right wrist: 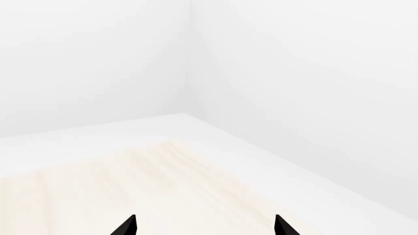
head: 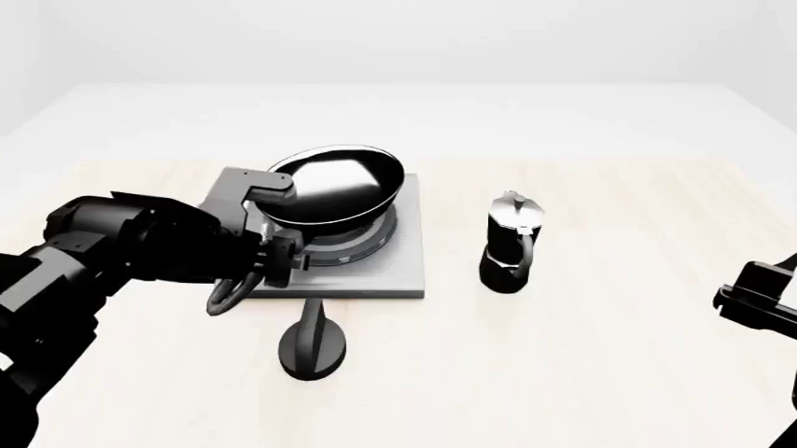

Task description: Turn on the stove and put the frying pan on it.

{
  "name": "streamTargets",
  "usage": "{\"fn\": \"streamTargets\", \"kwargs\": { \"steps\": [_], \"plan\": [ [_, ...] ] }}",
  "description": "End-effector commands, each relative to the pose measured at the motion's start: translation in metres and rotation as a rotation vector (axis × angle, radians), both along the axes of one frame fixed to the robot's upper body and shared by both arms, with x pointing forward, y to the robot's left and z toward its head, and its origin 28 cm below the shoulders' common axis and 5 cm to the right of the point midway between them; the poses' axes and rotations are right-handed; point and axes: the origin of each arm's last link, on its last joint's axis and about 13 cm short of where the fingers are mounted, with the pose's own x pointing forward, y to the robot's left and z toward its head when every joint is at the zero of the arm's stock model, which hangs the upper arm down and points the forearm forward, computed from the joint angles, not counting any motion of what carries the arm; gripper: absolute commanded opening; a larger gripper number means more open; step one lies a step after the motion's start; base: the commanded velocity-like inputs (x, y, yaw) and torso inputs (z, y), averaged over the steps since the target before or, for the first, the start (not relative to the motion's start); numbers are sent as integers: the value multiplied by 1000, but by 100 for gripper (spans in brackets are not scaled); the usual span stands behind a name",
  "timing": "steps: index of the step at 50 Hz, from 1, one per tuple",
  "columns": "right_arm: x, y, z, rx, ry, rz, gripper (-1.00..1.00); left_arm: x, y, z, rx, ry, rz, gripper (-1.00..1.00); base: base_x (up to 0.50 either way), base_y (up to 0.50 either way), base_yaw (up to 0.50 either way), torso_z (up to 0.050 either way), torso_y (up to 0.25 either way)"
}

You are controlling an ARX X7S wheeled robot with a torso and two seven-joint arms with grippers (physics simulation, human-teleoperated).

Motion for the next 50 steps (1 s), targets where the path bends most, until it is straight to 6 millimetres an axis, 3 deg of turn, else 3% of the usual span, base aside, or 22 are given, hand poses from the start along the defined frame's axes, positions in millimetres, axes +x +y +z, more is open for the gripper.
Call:
{"fn": "streamTargets", "kwargs": {
  "steps": [1,21,30,33,37,44,50],
  "plan": [
    [0,0,2,0,-3,1,100,-6,16,0,81,20,38,100,0,0,0,0,0],
    [1,0,0,-2,2,-1,100,-7,16,10,76,-6,27,100,0,0,0,0,0],
    [1,0,1,-5,3,-7,100,-37,8,86,2,-97,-170,100,0,0,0,1,1],
    [1,1,2,-6,3,-6,100,-63,4,131,-36,-193,-260,100,0,0,0,0,0],
    [1,2,4,-12,-1,-1,100,-86,4,159,-67,-261,-310,100,0,0,0,0,0],
    [2,5,9,-19,-9,10,100,-119,2,189,-135,-403,-358,100,0,0,0,0,0],
    [3,9,15,-24,-29,52,100,-143,-7,177,-199,-547,-453,100,0,0,0,0,0]
  ]
}}
